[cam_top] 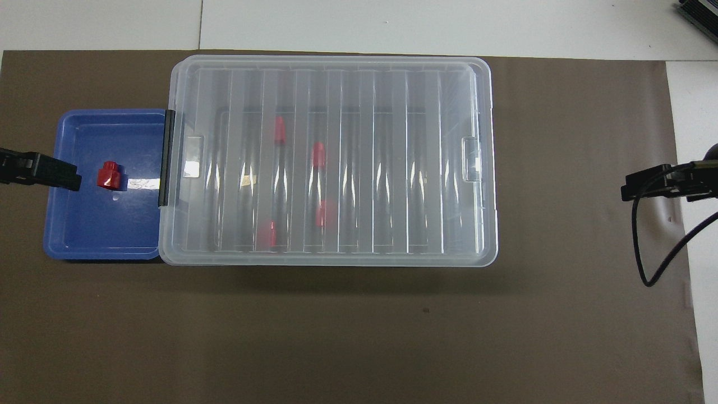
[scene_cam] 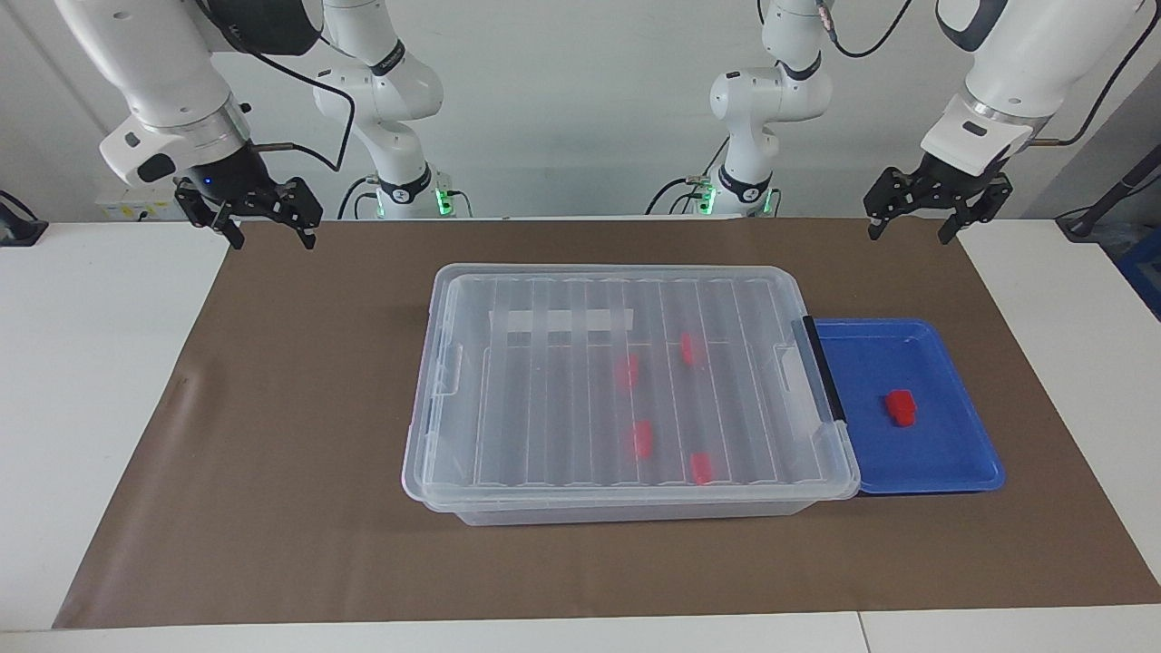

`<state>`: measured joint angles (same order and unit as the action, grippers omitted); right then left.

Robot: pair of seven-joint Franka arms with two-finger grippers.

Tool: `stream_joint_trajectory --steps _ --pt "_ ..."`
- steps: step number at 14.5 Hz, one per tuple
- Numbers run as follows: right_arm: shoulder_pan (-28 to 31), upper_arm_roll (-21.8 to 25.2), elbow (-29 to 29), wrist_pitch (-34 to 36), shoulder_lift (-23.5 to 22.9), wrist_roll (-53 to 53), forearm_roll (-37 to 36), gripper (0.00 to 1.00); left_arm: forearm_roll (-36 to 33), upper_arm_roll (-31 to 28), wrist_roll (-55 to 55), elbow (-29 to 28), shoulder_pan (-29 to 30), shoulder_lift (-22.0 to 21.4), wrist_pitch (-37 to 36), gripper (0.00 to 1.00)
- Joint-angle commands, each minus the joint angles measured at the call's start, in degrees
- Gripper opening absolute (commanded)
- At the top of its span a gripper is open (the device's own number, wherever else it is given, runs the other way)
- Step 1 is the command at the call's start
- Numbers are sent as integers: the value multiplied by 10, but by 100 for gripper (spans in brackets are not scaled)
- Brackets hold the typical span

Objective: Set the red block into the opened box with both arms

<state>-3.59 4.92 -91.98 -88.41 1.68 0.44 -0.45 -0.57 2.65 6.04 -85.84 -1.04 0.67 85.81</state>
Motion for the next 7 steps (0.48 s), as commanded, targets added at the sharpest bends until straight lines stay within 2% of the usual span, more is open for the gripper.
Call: stream_joint_trajectory --steps 1,5,7 --pt "1 -2 -7 4 10 -5 -2 100 7 -4 -7 -20 0 -15 13 100" --pt "1 -3 -10 -6 10 -3 3 100 7 -4 -7 -20 0 -15 13 100" --pt "-2 -4 -37 -46 13 -3 4 100 7 -4 -7 -20 0 -15 12 100"
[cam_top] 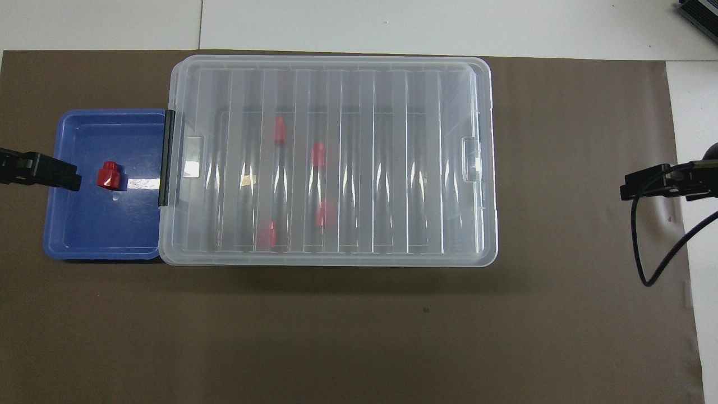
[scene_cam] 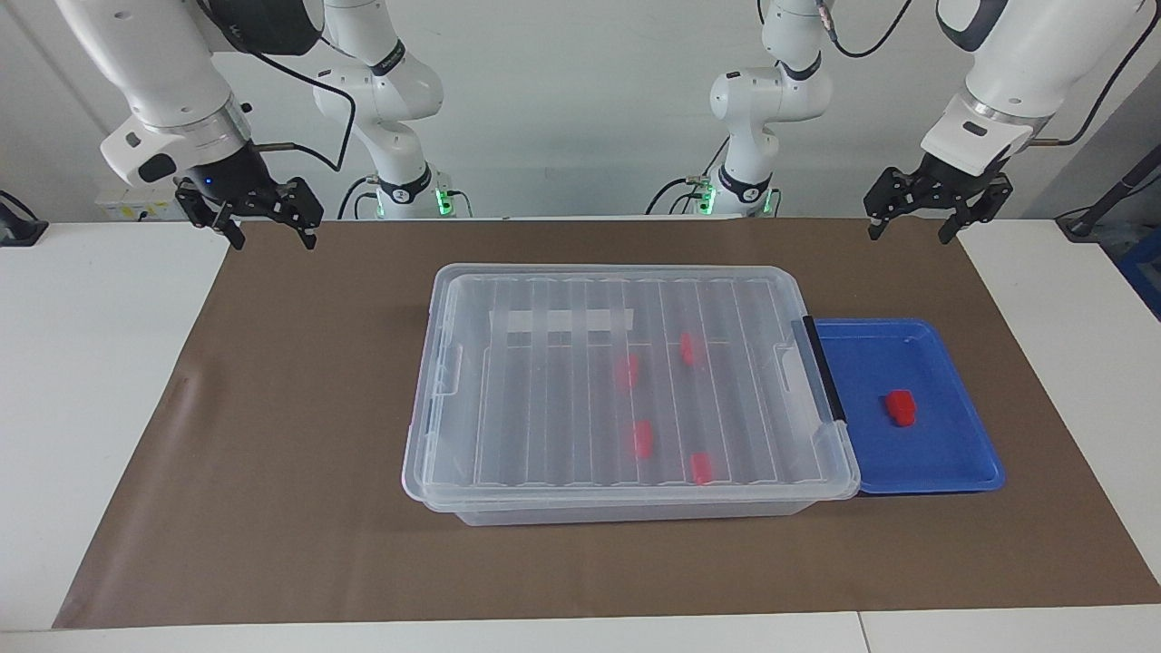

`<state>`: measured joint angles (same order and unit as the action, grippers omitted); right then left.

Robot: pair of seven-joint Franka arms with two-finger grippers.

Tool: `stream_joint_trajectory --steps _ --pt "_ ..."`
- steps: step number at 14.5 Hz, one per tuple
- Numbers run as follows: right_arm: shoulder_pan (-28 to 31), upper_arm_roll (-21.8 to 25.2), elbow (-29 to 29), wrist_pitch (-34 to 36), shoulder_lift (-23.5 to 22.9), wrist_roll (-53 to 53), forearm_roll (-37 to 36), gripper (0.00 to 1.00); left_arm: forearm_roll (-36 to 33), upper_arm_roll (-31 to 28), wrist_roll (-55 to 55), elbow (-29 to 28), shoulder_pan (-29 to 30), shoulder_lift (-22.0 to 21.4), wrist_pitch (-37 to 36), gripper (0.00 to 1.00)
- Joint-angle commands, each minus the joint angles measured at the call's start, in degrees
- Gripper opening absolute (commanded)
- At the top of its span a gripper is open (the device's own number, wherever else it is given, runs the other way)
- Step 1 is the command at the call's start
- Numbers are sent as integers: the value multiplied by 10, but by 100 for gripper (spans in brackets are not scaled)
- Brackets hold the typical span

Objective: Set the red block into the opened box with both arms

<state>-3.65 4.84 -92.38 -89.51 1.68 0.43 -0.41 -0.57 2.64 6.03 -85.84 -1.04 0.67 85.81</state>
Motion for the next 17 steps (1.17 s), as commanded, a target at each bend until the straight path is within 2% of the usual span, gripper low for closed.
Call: stream_joint_trajectory --steps 1,3,6,12,14,17 --pt "-10 -3 -49 -62 13 -5 7 100 7 -4 -7 -20 0 -15 12 100" --pt "-29 -4 -72 -108 6 1 16 100 7 -4 -7 -20 0 -15 12 100" --pt "-54 -3 -72 -162 -25 18 30 100 7 -4 -6 -20 0 -15 12 100" --pt "-123 -3 -63 -305 -137 90 66 100 6 -4 -6 -20 0 -15 13 100" --pt "-127 -3 -64 -320 -155 96 61 100 7 -4 -6 -20 0 -15 14 100" --pt "-125 -2 -65 -315 -156 97 52 100 7 -4 -5 -20 0 -15 14 100"
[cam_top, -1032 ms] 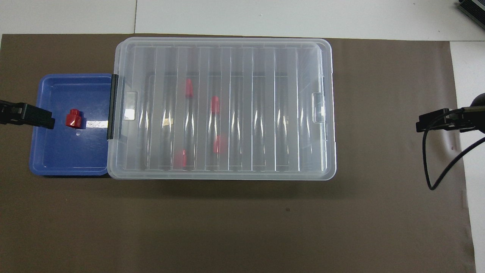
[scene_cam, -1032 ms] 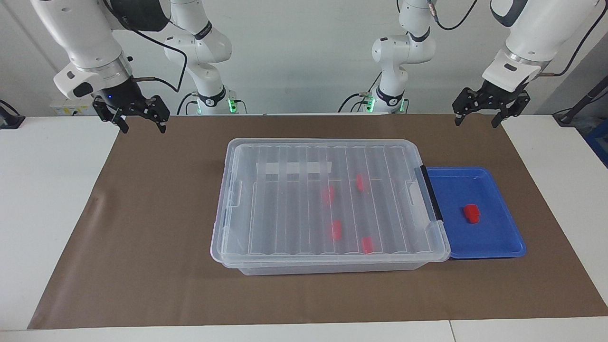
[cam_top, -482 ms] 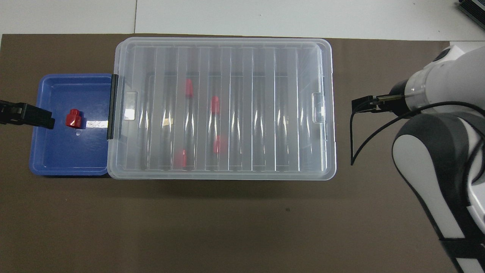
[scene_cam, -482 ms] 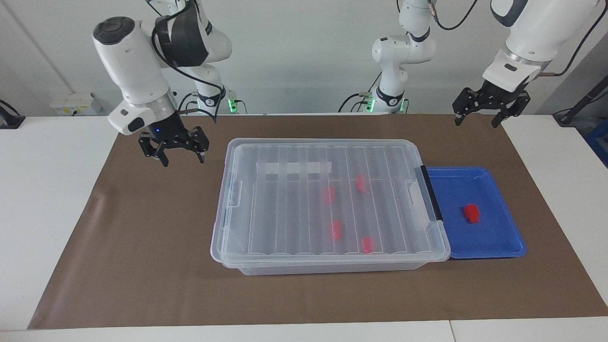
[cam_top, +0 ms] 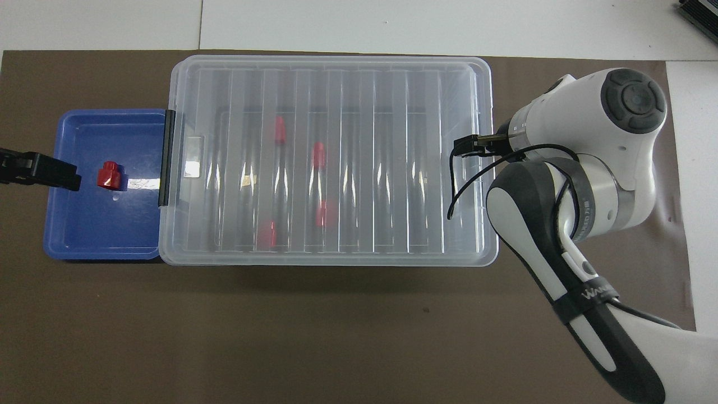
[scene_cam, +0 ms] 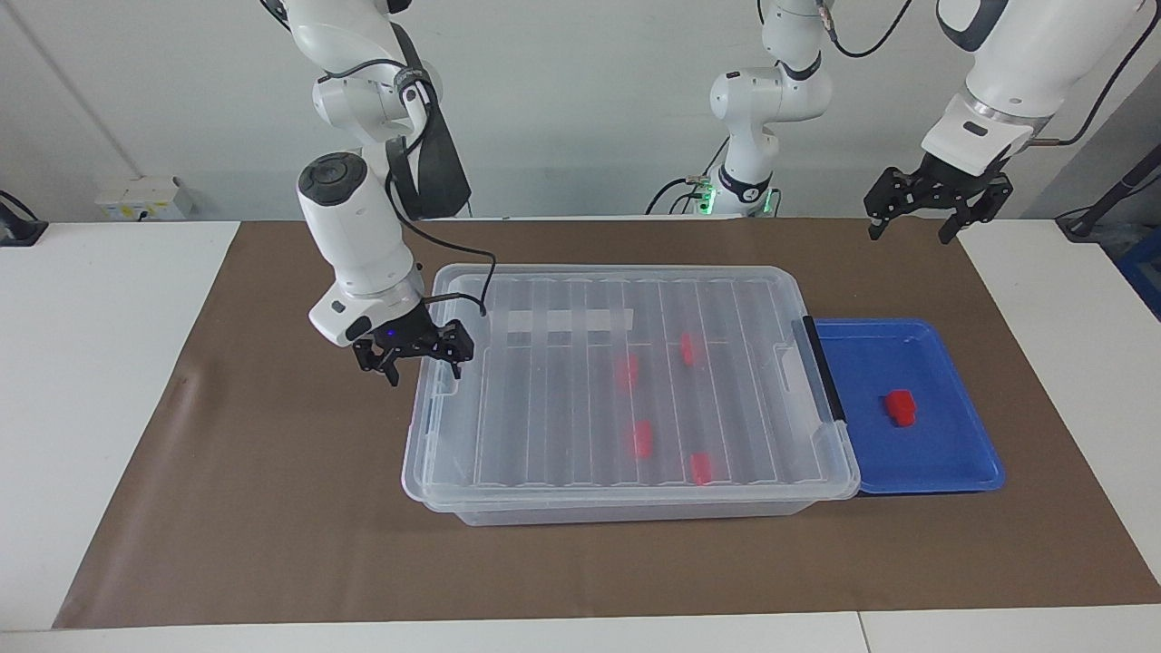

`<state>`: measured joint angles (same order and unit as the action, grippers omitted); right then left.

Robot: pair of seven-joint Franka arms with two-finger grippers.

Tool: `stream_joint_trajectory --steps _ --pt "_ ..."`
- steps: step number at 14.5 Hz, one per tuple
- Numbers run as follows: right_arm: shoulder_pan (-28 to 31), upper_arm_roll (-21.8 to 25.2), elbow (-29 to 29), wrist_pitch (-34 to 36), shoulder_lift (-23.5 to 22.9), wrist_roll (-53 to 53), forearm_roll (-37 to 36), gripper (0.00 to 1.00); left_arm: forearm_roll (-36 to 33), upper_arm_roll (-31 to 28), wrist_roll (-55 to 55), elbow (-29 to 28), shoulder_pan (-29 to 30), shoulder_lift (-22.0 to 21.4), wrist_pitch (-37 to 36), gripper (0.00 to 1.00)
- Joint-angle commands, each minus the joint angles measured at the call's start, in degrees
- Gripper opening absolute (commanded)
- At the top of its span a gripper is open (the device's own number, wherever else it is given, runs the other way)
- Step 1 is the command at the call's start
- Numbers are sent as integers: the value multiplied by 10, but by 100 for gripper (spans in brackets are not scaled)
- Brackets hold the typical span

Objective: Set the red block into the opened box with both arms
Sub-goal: 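Reach the right gripper to the clear lid's edge and grip it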

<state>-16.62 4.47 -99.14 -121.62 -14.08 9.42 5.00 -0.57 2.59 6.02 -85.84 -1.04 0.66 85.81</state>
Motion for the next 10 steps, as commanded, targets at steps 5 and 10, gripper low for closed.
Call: stream_joint_trajectory --steps 5,10 --pt "16 3 -1 10 4 6 -23 100 7 -4 -5 -24 1 -15 18 100" --pt "36 3 -1 12 4 2 -52 100 7 -4 -4 -30 1 -16 27 100"
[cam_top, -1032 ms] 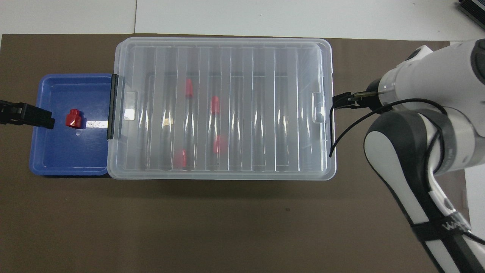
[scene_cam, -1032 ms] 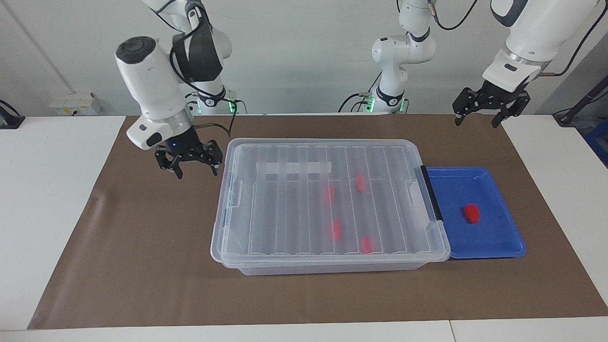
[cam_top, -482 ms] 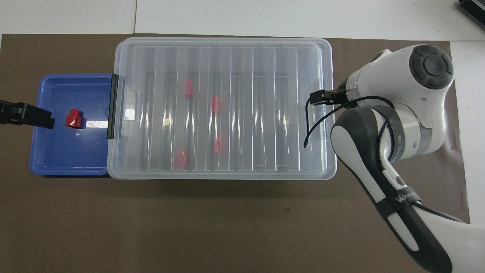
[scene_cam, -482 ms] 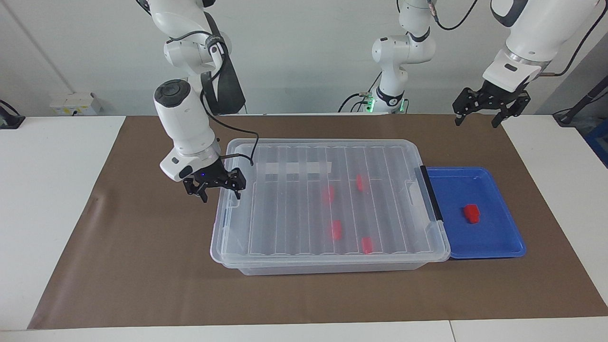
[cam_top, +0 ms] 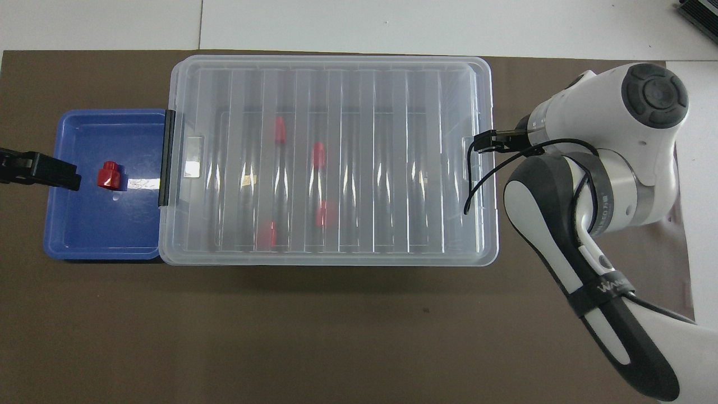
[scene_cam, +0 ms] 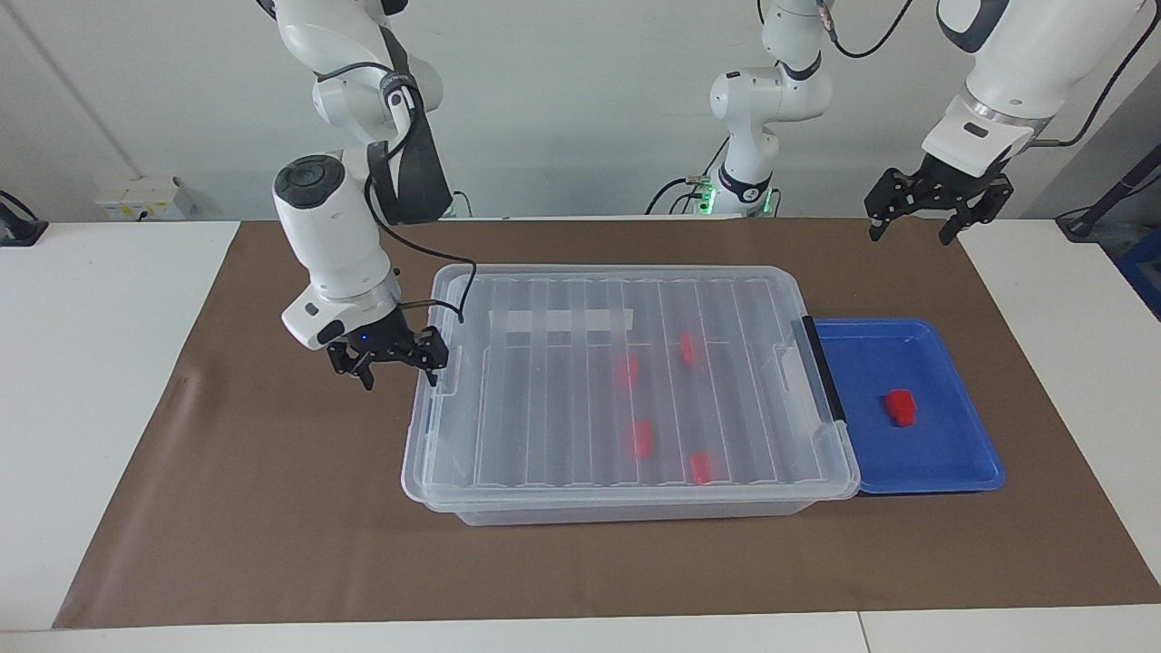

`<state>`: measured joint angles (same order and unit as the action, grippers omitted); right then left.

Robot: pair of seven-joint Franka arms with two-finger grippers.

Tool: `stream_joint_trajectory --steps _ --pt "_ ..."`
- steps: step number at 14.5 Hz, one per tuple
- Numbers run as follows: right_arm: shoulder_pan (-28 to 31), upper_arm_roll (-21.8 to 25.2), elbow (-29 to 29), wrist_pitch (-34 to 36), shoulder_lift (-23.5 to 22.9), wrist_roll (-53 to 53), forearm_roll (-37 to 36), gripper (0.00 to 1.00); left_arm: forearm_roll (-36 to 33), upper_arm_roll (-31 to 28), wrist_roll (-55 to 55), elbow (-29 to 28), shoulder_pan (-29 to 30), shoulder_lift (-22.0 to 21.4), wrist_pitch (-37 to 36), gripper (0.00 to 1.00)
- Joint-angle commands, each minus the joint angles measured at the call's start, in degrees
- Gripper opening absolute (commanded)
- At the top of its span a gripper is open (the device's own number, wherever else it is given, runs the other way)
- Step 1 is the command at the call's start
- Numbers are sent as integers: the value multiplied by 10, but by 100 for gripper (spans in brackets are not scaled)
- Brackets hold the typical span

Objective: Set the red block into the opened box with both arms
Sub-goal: 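Reach the right gripper to the clear lid's edge and grip it, then slide the lid toward the right gripper while the left gripper grasps the block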

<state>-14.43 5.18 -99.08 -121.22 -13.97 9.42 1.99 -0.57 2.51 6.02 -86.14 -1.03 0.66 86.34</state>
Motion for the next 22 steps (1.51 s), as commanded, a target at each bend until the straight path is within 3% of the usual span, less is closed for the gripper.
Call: stream_joint_trajectory --steps 1,8,13,18,22 --pt "18 -3 0 9 3 2 -30 100 7 -4 -4 -38 1 -22 32 100" --pt "59 -3 3 29 4 -6 -54 100 6 -7 0 -113 13 -51 115 100" --pt "91 -2 4 38 7 -22 -66 100 6 -7 9 -227 32 -73 244 100" --pt "104 0 5 50 9 -23 -74 100 6 -7 11 -310 55 -50 381 100" --pt "129 0 6 56 10 -55 -83 100 6 -7 47 -339 82 4 478 100"
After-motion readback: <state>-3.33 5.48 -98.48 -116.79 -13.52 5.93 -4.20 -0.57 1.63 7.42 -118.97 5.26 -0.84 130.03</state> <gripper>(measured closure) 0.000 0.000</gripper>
